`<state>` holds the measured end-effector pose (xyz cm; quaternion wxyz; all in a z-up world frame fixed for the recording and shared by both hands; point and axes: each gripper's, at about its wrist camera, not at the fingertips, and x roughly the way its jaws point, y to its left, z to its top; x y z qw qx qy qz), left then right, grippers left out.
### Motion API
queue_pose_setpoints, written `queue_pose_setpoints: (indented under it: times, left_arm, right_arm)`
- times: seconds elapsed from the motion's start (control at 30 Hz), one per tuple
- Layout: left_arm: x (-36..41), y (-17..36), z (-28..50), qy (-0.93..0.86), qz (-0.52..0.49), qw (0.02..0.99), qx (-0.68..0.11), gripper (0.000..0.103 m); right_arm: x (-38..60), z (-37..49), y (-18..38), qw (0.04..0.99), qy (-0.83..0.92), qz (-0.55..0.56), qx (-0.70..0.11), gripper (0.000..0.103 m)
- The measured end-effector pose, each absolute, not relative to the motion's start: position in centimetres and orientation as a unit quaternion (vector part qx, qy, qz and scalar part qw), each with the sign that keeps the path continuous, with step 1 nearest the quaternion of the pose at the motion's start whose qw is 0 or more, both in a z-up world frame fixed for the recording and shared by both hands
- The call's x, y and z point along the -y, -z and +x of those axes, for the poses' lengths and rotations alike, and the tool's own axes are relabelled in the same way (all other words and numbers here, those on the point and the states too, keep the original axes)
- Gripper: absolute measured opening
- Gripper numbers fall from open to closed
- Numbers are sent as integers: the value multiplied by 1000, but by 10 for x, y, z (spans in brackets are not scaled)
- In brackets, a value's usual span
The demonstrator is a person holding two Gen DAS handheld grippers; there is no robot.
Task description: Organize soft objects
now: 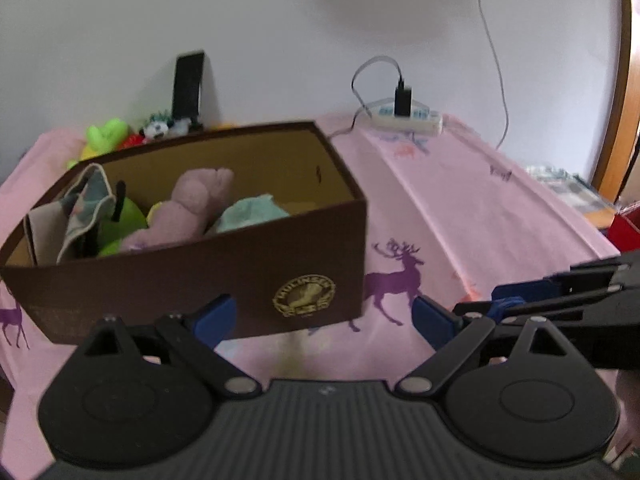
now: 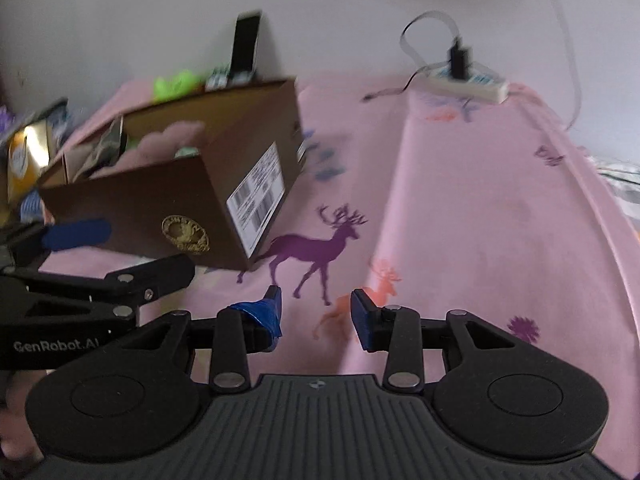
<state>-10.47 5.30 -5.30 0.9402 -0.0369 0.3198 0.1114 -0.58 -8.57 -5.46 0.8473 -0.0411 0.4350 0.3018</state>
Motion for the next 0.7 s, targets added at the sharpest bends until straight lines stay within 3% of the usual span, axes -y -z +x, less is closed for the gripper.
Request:
queue_pose_setpoints:
  times: [0.33, 0.7]
  left_arm:
    - [-100, -9, -94, -139, -50, 900, -411, 93]
    - [-179, -69, -84, -219, -49, 892, -392, 93]
  right_arm:
    - [29, 25, -5, 795, -311, -65, -516, 22]
    - [-37, 40, -57, 805, -317, -41, -500, 22]
